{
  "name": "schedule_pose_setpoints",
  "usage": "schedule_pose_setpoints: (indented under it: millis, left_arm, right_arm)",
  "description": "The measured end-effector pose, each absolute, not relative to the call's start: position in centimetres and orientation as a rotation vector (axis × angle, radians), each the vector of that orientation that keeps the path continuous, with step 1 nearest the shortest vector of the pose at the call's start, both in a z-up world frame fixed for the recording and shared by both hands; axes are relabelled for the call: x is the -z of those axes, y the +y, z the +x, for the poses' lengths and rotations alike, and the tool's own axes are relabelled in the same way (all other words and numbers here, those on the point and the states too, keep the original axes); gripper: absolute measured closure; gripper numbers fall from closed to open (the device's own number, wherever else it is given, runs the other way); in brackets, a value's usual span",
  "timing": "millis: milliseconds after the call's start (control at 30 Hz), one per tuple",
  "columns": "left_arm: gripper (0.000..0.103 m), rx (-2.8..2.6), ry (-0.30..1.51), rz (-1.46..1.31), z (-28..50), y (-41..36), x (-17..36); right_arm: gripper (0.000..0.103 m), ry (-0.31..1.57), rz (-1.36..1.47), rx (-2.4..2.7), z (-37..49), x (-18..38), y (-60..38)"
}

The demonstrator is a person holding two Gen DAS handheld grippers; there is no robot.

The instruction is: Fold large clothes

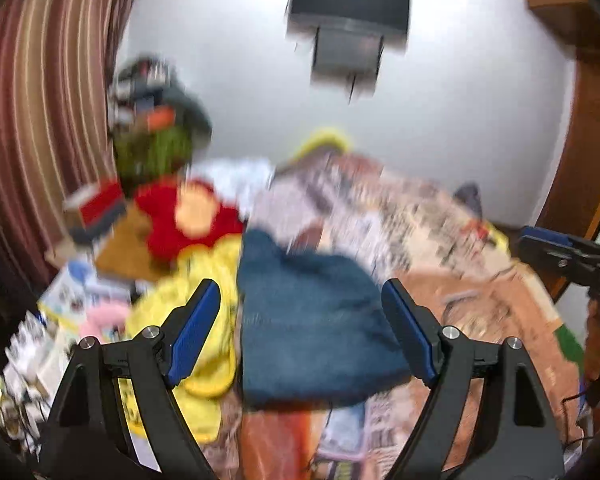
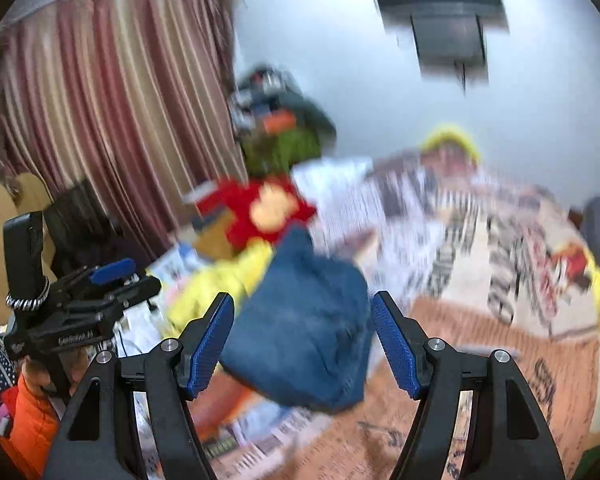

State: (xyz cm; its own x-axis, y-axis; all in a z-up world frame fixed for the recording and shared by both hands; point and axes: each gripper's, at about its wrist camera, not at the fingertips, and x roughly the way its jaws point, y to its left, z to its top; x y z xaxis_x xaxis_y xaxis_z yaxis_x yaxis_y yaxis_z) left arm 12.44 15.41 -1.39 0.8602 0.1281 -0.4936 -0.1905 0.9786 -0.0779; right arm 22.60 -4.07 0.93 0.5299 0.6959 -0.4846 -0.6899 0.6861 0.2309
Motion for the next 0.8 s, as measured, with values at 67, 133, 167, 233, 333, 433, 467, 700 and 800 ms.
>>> schedule_pose_setpoints:
  millis: [67,133,167,233,333,433,467,700,800]
  left_arm:
    - [0.020,-0.160,0.415,-0.101,10.5,13.9,-0.9]
    - [0.020,-0.156,0.345,-0.080,8.8,12.6,-2.6]
    - [0.020,-0.158,0.317,-0.069,8.2,12.1,-3.2]
    - [0.020,-0.163,0.258,-0.041,6.6,10.7,-4.1]
    - [0.020,-0.178,0.192,-0.027,4.6,9.5,-4.9]
    - [0.020,-0.182,0.160,-0.043,3.3,9.1,-5.1]
    - [0.020,-0.183,0.155,-0.051,2.9,9.0,-5.1]
    - [0.010,-0.192,0.153,-0.074,1.8,9.2,-4.6]
    - [0.002,-0.196,0.157,-0.072,1.4,9.0,-4.4]
  right_arm:
    - [0.034,0.511,0.040,-0.832,20.7,-2.8,-4.7]
    - [0.034,0.430,0.072,-0.833,18.7,-4.7,-5.5]
    - [0.034,0.407,0.080,-0.832,18.0,-5.2,-5.9]
    - [0.034,0.341,0.099,-0.822,16.0,-6.4,-6.6]
    - [0.034,0.282,0.111,-0.809,13.8,-7.2,-7.4]
    - [0.034,0.235,0.107,-0.784,11.5,-7.4,-8.0]
    - [0.034,0.225,0.104,-0.778,10.7,-7.4,-8.2]
    - [0.025,0.235,0.090,-0.749,8.6,-7.0,-8.7]
    - [0.010,0.233,0.092,-0.723,8.1,-6.7,-8.9]
